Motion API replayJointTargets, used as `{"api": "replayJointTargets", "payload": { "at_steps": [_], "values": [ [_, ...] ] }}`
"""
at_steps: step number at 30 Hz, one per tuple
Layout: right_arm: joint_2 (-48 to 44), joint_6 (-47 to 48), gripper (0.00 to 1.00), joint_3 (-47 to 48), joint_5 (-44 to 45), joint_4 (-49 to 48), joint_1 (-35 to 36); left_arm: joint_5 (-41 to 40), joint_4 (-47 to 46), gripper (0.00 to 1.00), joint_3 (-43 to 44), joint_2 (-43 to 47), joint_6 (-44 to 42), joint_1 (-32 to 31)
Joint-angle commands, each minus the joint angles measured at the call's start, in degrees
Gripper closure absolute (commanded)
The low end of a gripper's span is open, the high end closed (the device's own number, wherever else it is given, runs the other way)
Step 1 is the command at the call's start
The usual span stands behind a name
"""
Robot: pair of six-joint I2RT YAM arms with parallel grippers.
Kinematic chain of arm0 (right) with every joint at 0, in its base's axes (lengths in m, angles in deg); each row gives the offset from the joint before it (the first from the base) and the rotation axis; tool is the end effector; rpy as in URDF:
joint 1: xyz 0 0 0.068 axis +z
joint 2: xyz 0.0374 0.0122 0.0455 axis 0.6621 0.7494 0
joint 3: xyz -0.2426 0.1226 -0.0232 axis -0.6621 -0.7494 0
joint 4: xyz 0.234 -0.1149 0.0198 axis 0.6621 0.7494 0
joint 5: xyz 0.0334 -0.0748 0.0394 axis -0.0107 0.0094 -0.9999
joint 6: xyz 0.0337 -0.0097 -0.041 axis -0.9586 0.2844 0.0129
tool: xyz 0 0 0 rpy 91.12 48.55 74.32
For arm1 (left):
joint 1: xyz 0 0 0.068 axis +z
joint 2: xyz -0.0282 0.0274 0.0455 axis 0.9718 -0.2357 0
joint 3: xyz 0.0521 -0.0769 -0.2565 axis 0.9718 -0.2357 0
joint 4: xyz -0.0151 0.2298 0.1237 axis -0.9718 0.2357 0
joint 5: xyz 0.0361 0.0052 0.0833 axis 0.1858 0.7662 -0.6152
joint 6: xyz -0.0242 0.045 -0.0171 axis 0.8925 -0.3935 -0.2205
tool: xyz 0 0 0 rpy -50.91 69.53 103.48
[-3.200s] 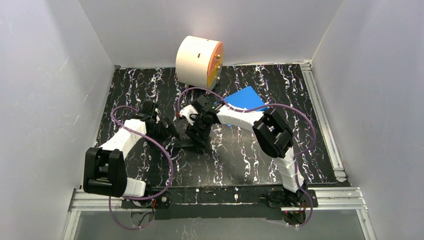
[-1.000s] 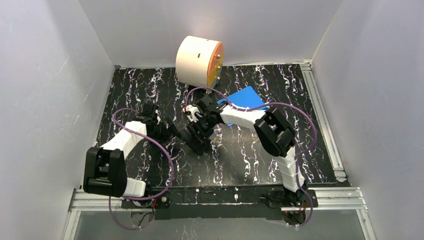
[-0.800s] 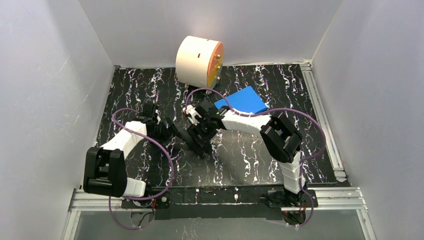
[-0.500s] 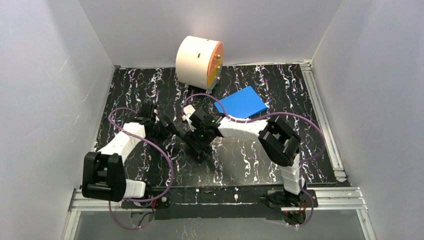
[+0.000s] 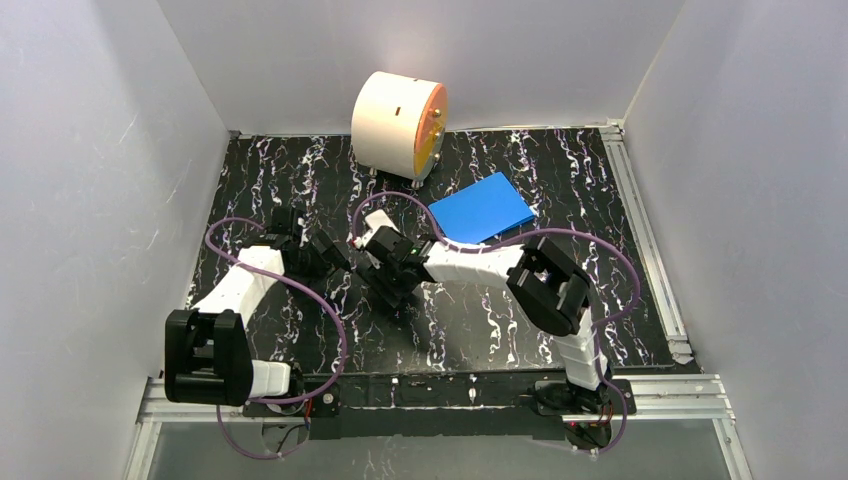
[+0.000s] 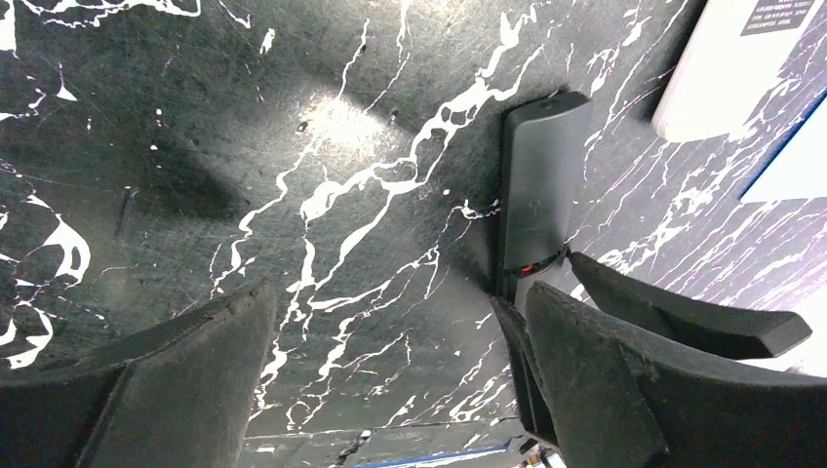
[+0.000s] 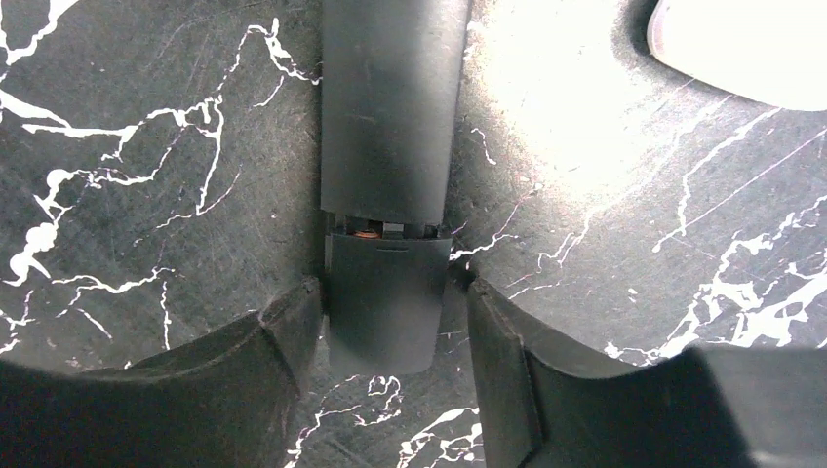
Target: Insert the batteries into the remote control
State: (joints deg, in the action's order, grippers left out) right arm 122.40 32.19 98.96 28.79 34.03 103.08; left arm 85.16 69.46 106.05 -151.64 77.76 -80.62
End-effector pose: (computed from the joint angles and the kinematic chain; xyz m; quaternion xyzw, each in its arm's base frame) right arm 0.2099 0.3837 0.1729 -0.4186 0.8656 0.1312 0.2416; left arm 0.2435 -0.0250 0.2015 -0.2993 0.9204 -0.1816 0.1740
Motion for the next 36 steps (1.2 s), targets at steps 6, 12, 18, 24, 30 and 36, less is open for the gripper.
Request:
{"api": "replayJointTargets", "payload": {
  "at_steps": [6, 12, 18, 24, 30, 36],
  "values": [
    [2.5, 0.1, 0.50, 2.6, 5.6, 5.0, 2.0, 1.0, 1.1, 0.02, -0.9, 0.9, -1.5, 2.0],
    [2.4, 0.2, 0.55, 3.2, 6.3, 5.1, 2.6, 2.0, 0.8, 0.02, -1.1, 0.3, -2.0, 2.2],
    [1.7, 0.9, 0.27, 3.5, 5.6, 4.4, 2.8, 2.7, 0.2, 0.01, -1.2, -0.2, -2.3, 2.4],
    [3.2, 0.5, 0.37, 3.5, 4.1, 4.4, 2.8, 2.9, -0.1, 0.01, -1.2, -0.7, -2.4, 2.6],
    [3.4, 0.2, 0.55, 3.6, 4.2, 4.5, 2.8, 3.3, -0.2, 0.01, -1.4, -0.9, -2.5, 2.7],
    [3.1, 0.6, 0.49, 4.1, 6.4, 4.5, 2.8, 6.3, -2.5, 0.02, -2.7, -1.0, -1.0, 2.8]
  ]
}}
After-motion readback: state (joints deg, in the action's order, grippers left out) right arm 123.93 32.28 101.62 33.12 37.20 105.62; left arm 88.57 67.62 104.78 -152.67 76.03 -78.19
